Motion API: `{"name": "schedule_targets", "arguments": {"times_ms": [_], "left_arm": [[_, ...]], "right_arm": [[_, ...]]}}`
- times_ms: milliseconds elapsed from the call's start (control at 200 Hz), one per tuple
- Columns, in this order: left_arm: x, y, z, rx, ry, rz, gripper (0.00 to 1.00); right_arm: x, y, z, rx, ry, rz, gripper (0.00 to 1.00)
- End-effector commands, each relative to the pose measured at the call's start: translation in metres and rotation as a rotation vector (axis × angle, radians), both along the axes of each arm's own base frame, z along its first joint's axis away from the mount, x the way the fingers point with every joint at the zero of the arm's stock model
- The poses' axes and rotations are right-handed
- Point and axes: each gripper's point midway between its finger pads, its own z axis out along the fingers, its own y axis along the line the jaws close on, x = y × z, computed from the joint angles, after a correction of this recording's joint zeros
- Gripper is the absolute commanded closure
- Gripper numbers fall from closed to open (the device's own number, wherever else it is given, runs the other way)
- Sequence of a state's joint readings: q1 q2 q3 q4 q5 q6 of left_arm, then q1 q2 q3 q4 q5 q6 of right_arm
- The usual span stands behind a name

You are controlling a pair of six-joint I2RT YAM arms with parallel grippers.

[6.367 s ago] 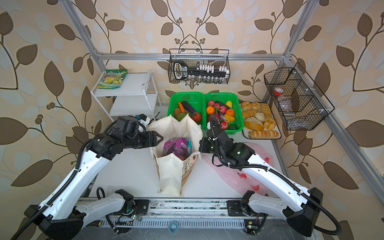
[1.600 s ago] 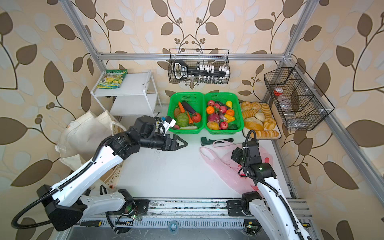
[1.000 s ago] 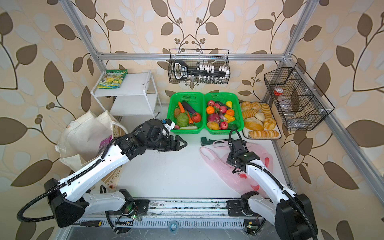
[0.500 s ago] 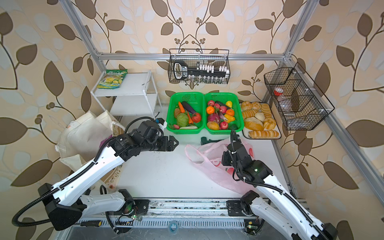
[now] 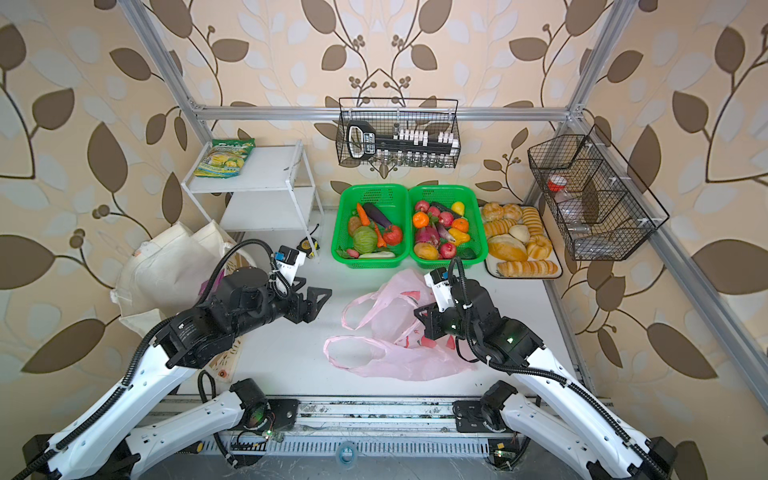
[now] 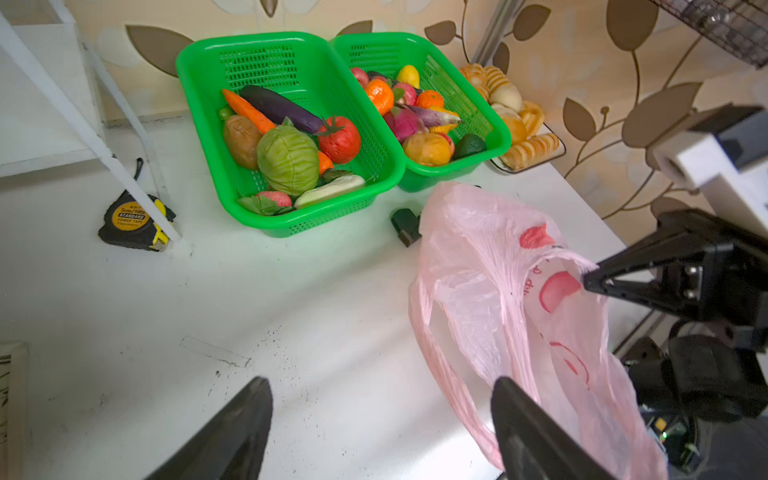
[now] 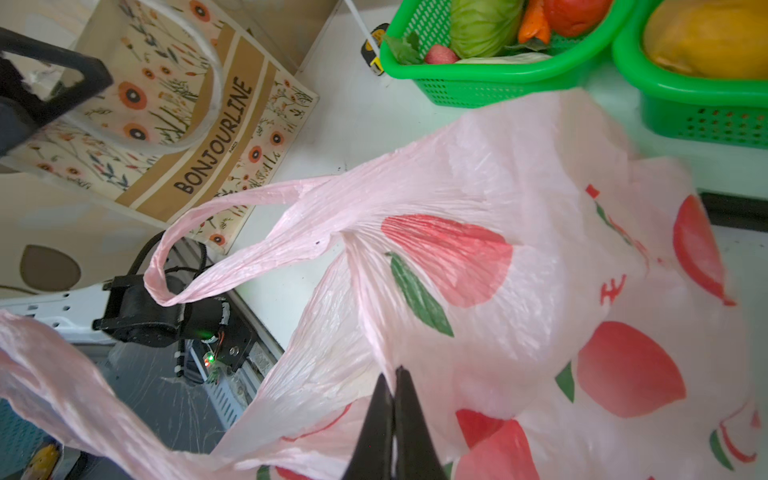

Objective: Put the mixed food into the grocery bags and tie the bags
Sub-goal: 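Lift the pink bag with the right gripper while the left gripper grasps its other side, then hold the pink bag with both grippers and pull its opening apart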

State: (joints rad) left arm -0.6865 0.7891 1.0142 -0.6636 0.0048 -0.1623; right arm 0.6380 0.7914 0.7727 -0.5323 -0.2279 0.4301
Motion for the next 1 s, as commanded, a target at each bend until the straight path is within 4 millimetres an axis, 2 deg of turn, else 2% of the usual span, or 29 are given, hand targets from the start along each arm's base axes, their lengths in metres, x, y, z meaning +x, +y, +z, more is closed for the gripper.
{"name": "schedule_targets", "arguments": {"times_ms": [0,115,290,390,600,740,815,850,995], "left_arm": [[-0.008,-0.016,-0.008,0.071,-0.093,-0.181,0.21],[-0.017,-0.018,-0.024,0.145,-0.105,-0.271,0.18],[-0.037,-0.032,-0.020,0.151,-0.194,-0.466,0.11],[-0.047,-0.035,-0.028,0.186,-0.187,-0.552,0.11],[-0.041,-0.016,-0.045,0.358,-0.194,-0.538,0.11],[-0.033,-0.004,-0.048,0.445,-0.235,-0.501,0.09],[-0.035,-0.008,-0.048,0.445,-0.263,-0.532,0.08],[-0.036,-0.011,-0.048,0.436,-0.273,-0.549,0.01],[-0.037,-0.024,-0.049,0.397,-0.271,-0.587,0.01]], "right_arm": [[-0.002,0.019,0.032,0.056,-0.116,0.110,1.00],[0.001,0.020,0.029,0.031,-0.128,0.117,1.00],[0.004,0.023,0.026,0.034,-0.126,0.119,1.00],[0.005,0.024,0.025,0.043,-0.124,0.115,1.00],[0.006,0.026,0.028,0.067,-0.133,0.119,1.00],[0.007,0.027,0.026,0.077,-0.125,0.121,1.00],[0.009,0.027,0.026,0.086,-0.119,0.116,1.00],[0.009,0.027,0.026,0.093,-0.114,0.115,1.00],[0.013,0.027,0.025,0.139,-0.075,0.112,1.00]]}}
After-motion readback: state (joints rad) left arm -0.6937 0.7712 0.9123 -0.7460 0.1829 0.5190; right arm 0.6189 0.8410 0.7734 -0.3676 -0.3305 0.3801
